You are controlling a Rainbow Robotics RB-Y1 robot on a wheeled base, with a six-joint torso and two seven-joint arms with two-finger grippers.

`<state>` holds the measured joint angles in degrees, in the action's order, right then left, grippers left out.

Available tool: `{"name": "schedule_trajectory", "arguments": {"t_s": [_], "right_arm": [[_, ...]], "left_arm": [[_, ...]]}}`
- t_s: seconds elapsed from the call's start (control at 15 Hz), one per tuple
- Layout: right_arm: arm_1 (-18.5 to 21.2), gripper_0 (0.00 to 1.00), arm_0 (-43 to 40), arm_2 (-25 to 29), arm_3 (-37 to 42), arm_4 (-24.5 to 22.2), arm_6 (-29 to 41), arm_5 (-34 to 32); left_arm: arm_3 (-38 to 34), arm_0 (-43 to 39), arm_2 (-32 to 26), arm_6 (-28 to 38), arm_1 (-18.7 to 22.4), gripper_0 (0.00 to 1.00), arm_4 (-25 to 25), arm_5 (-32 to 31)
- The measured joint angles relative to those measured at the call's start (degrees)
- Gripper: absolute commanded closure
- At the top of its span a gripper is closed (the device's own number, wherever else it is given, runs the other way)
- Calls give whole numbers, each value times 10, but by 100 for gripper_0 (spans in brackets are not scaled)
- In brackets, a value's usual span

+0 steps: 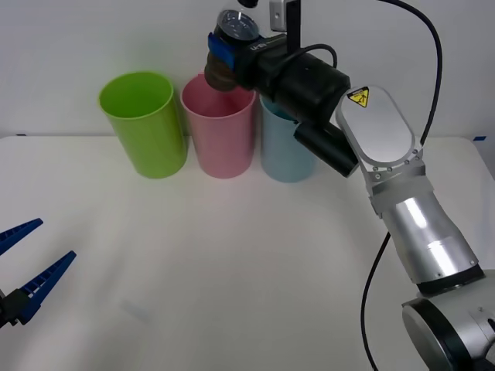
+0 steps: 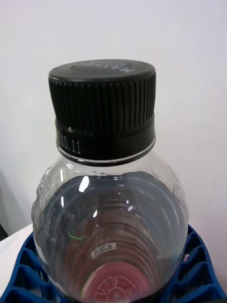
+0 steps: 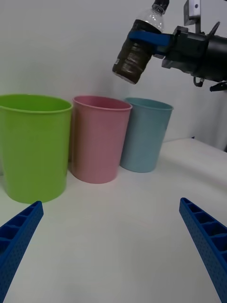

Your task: Grasp the object on the table and drop it into the matching bin: aluminum can to the light blue bin, PET bottle to the pink bin.

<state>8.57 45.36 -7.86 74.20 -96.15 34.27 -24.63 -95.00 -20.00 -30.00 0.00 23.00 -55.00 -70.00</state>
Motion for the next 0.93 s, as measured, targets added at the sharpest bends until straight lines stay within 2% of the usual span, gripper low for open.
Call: {"name": "schedule_trajectory", "arguments": {"t_s": [0.47,0.8,0.87,0.93], "right_arm": [[-52,100,94,15,-161,-19,-20,78],[-57,99,103,12,-177,-19,-30,87],[-57,69,102,11,-178,-19,-32,87],[-57,0,103,11,-178,-19,-34,87]], "left_arm": [[0,0,0,0,0,0,0,0],[0,0,0,0,0,0,0,0],[0,0,0,0,0,0,0,0],[0,0,0,0,0,0,0,0]]}}
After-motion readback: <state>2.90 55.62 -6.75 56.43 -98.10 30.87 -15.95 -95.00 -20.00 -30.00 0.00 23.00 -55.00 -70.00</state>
